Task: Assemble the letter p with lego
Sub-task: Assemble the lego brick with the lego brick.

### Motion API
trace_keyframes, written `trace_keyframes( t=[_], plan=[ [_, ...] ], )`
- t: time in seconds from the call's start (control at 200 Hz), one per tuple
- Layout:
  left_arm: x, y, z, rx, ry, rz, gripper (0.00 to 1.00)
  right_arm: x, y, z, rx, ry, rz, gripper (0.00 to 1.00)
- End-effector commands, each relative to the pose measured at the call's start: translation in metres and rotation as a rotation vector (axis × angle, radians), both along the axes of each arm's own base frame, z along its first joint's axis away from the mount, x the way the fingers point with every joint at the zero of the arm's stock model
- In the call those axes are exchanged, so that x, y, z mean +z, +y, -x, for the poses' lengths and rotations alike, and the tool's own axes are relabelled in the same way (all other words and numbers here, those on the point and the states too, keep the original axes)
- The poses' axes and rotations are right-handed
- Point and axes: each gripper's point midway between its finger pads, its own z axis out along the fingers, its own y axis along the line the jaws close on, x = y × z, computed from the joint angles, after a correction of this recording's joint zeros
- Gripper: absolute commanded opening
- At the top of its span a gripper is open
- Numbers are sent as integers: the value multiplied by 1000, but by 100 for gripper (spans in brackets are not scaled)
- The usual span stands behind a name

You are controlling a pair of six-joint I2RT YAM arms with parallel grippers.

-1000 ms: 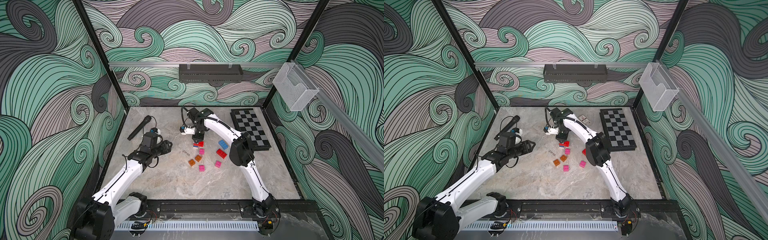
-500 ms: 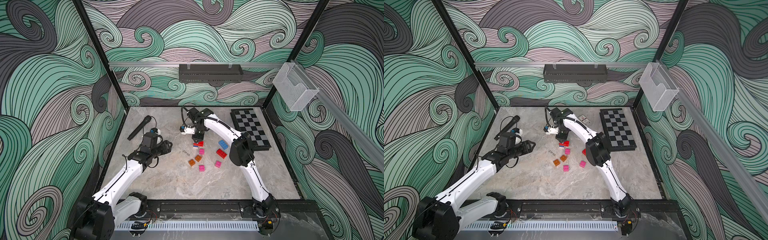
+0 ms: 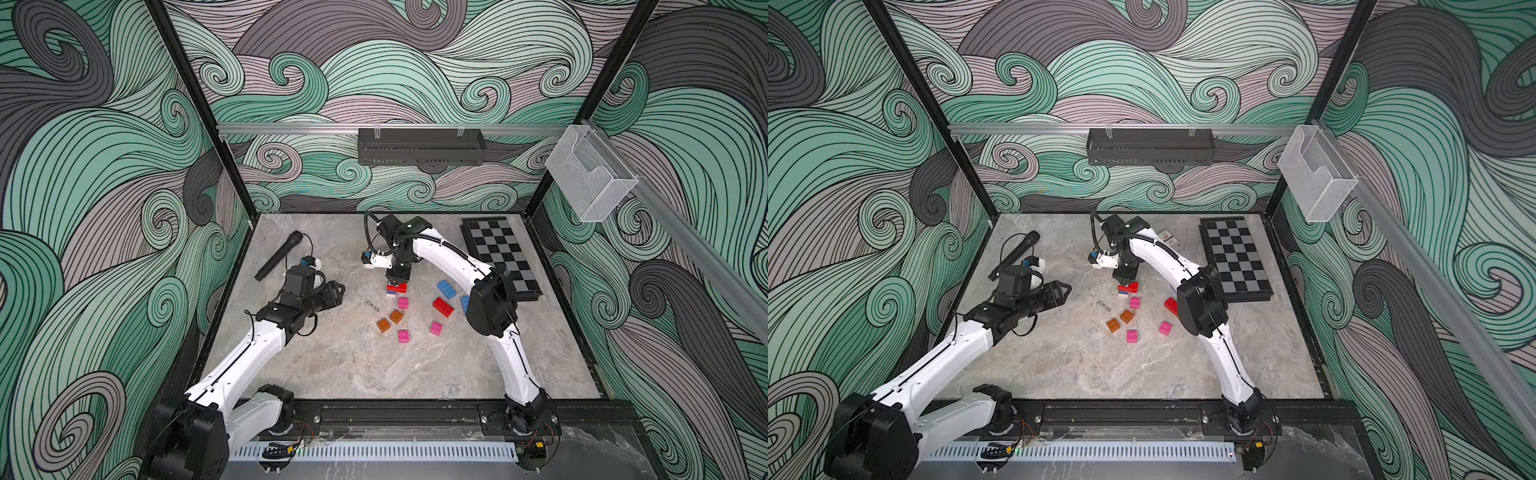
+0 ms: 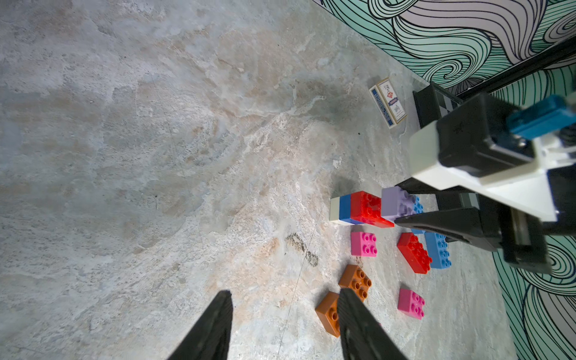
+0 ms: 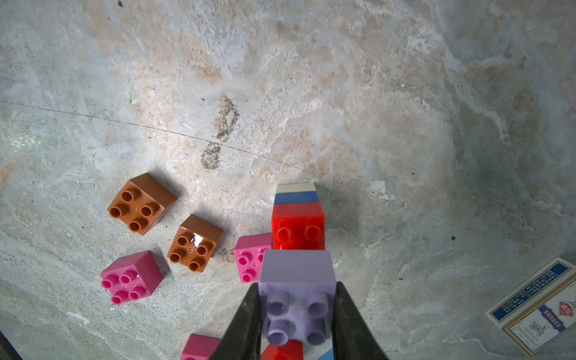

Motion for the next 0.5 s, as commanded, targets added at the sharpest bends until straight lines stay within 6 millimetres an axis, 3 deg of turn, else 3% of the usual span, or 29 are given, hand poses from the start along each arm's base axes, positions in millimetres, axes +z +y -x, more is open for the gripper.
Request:
trace_keyframes(
  t=[0.0, 0.495],
  plan=[
    [5, 3, -2, 5, -20, 5, 56, 2, 2, 4, 6, 4, -8, 22],
    [5, 3, -2, 5, -21, 4, 55, -13, 9, 1, 9, 25, -6, 22]
  ],
)
